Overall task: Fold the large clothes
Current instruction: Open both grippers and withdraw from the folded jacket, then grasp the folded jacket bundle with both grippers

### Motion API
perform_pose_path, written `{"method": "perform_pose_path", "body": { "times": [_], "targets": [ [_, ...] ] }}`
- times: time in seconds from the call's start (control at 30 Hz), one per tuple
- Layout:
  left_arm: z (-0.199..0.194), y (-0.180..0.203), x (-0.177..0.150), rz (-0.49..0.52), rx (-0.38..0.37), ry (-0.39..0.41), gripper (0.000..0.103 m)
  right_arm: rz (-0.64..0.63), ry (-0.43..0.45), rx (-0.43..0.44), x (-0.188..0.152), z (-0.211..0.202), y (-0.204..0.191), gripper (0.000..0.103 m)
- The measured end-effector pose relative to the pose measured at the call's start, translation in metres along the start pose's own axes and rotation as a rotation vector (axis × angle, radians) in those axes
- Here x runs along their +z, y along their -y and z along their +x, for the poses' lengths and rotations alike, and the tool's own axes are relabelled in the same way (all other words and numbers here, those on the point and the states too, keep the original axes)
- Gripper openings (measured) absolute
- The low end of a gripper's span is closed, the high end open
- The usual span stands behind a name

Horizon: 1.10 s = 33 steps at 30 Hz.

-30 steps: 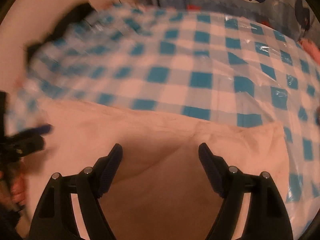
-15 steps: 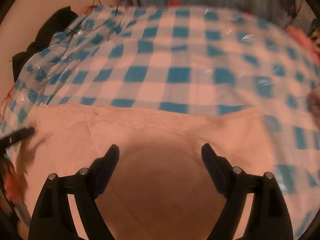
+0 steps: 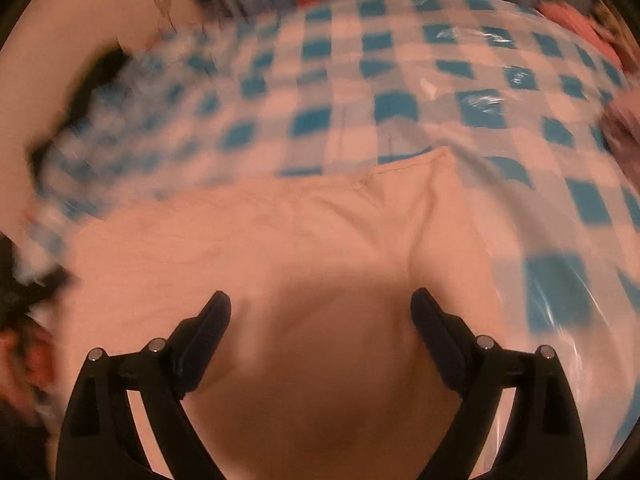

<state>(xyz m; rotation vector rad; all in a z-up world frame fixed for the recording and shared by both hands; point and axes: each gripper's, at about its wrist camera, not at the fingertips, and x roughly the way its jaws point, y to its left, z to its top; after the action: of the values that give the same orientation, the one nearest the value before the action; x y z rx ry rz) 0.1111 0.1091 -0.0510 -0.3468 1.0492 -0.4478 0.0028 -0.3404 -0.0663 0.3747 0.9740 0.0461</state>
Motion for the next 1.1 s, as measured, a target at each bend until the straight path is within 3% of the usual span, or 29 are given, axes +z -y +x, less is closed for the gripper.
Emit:
{"method": "perform_pose_path", "body": {
  "times": [0.07, 0.13, 0.2, 0.3, 0.43, 0.53, 0.7, 0.87, 0.93, 1.03, 1.1],
  "targets": [
    [-0.039, -0.006, -0.019, -0.017, -0.044, 0.022, 0.094, 0.062, 0.027, 0.133, -0.021, -0.049, 0.010, 0.089],
    [-0.081, -0.018, -0.050, -0.029, -0.068, 0.033, 0.094, 0.123, 0.044, 0.193, -0.048, -0.085, 0.025, 0.092],
    [-0.106, -0.034, -0.079, -0.083, -0.100, 0.018, 0.094, 0.261, 0.024, 0.315, -0.091, -0.112, 0.054, 0.092],
    [-0.131, -0.069, -0.121, -0.251, -0.185, 0.010, 0.094, 0.463, -0.012, 0.485, -0.142, -0.121, 0.086, 0.092],
    [-0.134, -0.091, -0.150, -0.396, -0.256, 0.014, 0.094, 0.580, -0.020, 0.564, -0.167, -0.111, 0.098, 0.092],
    [-0.127, -0.099, -0.162, -0.484, -0.308, 0.029, 0.094, 0.642, -0.017, 0.552, -0.173, -0.094, 0.104, 0.092],
    [-0.106, -0.106, -0.165, -0.580, -0.325, 0.023, 0.094, 0.669, 0.025, 0.505, -0.166, -0.080, 0.110, 0.092],
    [-0.097, -0.110, -0.164, -0.623, -0.342, 0.041, 0.094, 0.639, 0.070, 0.519, -0.154, -0.078, 0.104, 0.093],
    [-0.096, -0.111, -0.161, -0.618, -0.341, 0.047, 0.094, 0.618, 0.016, 0.435, -0.152, -0.068, 0.102, 0.092],
    [-0.086, -0.111, -0.157, -0.611, -0.308, 0.033, 0.094, 0.621, -0.002, 0.387, -0.152, -0.062, 0.101, 0.092],
    [-0.078, -0.111, -0.153, -0.615, -0.289, 0.020, 0.094, 0.614, 0.022, 0.423, -0.144, -0.062, 0.097, 0.092]
  ]
}}
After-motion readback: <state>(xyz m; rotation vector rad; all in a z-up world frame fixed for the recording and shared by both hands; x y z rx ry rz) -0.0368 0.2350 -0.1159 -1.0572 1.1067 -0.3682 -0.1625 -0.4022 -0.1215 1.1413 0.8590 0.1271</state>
